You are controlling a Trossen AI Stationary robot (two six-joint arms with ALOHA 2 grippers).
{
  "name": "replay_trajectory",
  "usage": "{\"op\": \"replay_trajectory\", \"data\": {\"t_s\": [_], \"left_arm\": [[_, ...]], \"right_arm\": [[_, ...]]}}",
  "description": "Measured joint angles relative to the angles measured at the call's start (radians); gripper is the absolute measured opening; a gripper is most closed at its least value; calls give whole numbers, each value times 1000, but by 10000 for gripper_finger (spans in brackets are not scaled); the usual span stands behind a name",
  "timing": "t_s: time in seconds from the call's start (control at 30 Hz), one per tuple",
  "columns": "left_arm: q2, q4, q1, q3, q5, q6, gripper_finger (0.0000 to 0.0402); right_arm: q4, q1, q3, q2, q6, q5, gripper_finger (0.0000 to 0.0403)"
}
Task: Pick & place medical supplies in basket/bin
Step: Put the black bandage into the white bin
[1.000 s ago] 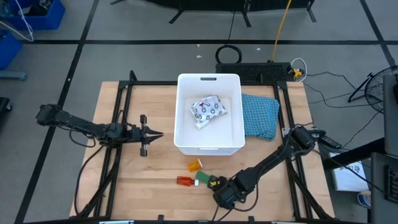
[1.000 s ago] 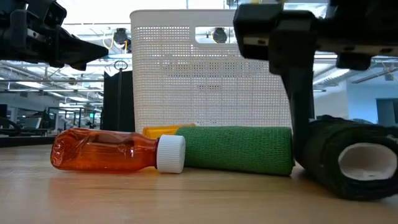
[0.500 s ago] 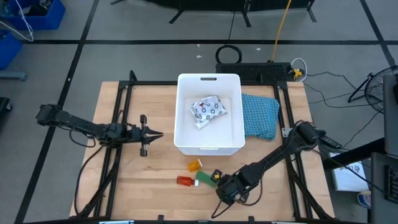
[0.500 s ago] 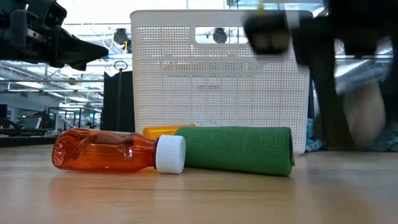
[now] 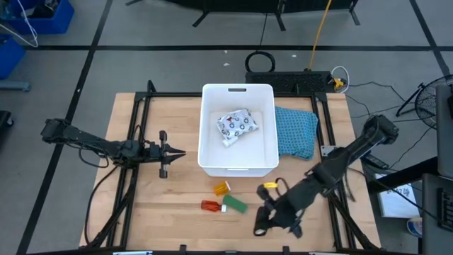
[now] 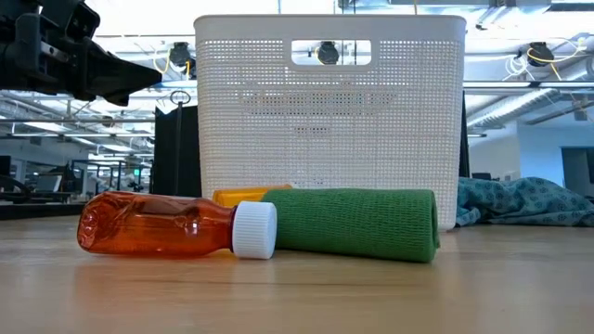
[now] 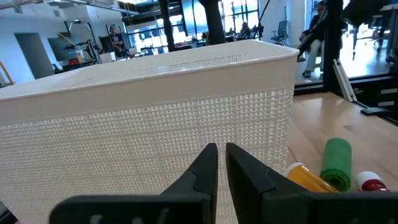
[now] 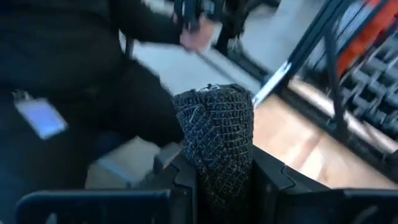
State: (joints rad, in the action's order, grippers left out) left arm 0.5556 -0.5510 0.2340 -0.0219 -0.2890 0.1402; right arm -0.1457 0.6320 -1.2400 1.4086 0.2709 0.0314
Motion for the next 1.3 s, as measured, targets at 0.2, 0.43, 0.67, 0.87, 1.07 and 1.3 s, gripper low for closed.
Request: {"op": "replay_trajectory", "data": {"t_s": [0.2,0.43,0.67,0.87,1.07,1.3], "left_arm": [[0,1,0,0,0,0,37],[0,1,0,0,0,5,37],[0,1,0,0,0,11,37],[0,1,0,0,0,-4,37],[0,-32,0,0,-1,25,37],[0,-53,0,0,-1,62,37]], "right_arm": [[255,-9,216,-227,-17,-1,75],[446,-63,459,-425,-93,-5,75],[489,-69,517,-442,-121,-3,75],[509,-70,517,-432,-136,-4,75],[538,-91,516,-444,-148,-5,75],[522,-157,516,-431,-149,-9,75]]}}
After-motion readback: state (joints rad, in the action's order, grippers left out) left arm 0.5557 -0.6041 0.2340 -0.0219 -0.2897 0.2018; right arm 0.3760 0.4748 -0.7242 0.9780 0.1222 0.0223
